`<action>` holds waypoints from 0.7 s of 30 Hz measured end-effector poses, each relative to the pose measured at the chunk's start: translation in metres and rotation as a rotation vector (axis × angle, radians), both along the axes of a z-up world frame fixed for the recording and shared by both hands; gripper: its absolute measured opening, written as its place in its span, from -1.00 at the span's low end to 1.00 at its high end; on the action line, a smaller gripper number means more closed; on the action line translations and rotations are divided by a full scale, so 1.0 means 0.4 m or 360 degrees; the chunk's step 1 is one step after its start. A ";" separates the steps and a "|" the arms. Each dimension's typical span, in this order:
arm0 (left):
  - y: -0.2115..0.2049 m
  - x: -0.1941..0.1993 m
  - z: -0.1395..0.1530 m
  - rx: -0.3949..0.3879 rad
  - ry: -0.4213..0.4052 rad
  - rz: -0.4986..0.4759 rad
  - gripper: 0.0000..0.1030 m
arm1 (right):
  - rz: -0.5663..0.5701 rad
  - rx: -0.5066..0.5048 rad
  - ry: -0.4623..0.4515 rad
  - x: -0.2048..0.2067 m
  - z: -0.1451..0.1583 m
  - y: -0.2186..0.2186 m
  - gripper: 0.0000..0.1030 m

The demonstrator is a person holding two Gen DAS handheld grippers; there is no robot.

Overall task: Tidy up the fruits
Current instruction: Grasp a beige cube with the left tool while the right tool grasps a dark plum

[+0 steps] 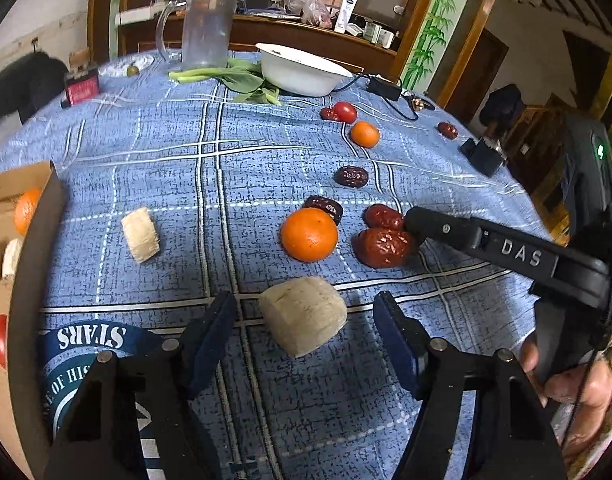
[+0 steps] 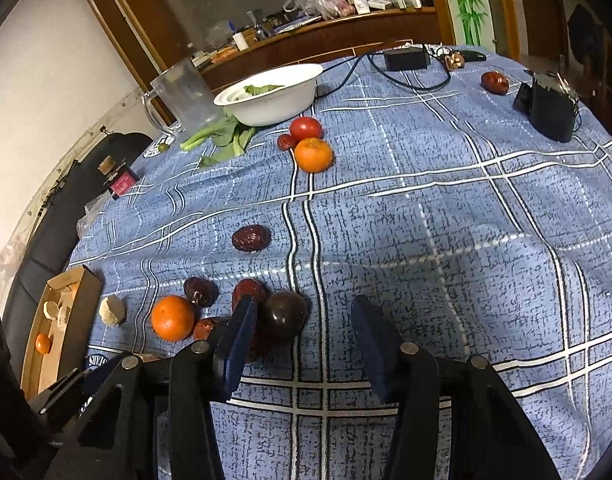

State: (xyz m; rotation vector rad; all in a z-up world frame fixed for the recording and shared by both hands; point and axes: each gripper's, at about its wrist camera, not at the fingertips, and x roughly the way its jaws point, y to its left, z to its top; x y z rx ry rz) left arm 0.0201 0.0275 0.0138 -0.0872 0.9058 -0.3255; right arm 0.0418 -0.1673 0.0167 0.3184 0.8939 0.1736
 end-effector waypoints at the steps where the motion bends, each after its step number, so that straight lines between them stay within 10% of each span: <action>1: -0.007 -0.002 -0.001 0.0025 -0.0005 -0.0007 0.36 | -0.0001 -0.0002 -0.0004 -0.001 -0.001 0.000 0.02; 6: 0.004 -0.003 0.000 -0.0001 -0.0006 -0.0005 0.35 | 0.0031 -0.0044 -0.0025 -0.006 -0.003 0.019 -0.25; 9: 0.000 -0.011 0.001 0.0045 -0.0022 0.0001 -0.25 | 0.0078 -0.0065 -0.0027 -0.011 -0.003 0.040 -0.39; 21: 0.022 -0.009 0.001 -0.0042 -0.0015 0.0035 -0.24 | 0.0078 -0.0191 -0.0113 -0.048 0.014 0.070 -0.56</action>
